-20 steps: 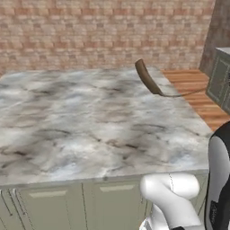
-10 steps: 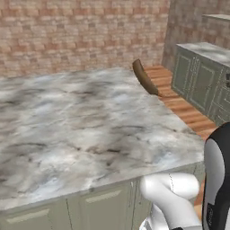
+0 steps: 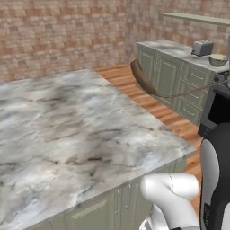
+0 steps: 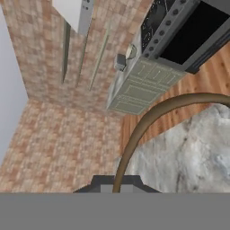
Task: Open the cabinet and move the ladle to the pot. Then close the cabinet.
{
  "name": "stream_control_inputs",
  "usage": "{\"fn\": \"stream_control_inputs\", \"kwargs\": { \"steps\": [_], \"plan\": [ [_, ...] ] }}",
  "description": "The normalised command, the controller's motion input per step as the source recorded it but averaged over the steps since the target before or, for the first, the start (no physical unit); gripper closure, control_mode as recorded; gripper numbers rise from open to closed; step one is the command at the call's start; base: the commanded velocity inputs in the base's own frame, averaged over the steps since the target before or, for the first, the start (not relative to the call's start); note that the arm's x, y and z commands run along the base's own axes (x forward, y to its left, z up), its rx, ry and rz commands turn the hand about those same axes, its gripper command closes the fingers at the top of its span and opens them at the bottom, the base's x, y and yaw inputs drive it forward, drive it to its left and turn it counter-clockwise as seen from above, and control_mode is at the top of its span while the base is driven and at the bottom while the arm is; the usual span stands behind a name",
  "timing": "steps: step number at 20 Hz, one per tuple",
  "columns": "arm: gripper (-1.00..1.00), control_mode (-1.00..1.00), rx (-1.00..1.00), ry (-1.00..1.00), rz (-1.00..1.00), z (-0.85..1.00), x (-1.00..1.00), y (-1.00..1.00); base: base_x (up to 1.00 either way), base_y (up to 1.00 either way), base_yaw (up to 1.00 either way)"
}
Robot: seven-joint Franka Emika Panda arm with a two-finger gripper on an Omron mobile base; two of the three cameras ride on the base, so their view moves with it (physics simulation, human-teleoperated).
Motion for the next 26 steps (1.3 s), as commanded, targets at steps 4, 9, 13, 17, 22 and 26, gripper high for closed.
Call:
{"fn": "stream_control_inputs", "kwargs": {
  "steps": [4, 9, 13, 17, 22, 26],
  "plan": [
    [1.00, 1.00, 0.00, 0.00, 0.00, 0.00, 0.00, 0.00, 0.09, 0.00, 0.00],
    [1.00, 1.00, 0.00, 0.00, 0.00, 0.00, 0.00, 0.00, 0.49, -0.80, -0.26],
    [1.00, 1.00, 0.00, 0.00, 0.00, 0.00, 0.00, 0.00, 0.64, -1.00, -0.16],
    [1.00, 1.00, 0.00, 0.00, 0.00, 0.00, 0.00, 0.00, 0.68, -1.00, -0.01],
    [1.00, 1.00, 0.00, 0.00, 0.00, 0.00, 0.00, 0.00, 0.99, -0.66, -0.01],
    [1.00, 1.00, 0.00, 0.00, 0.00, 0.00, 0.00, 0.00, 0.97, -0.92, -0.13]
  ]
}}
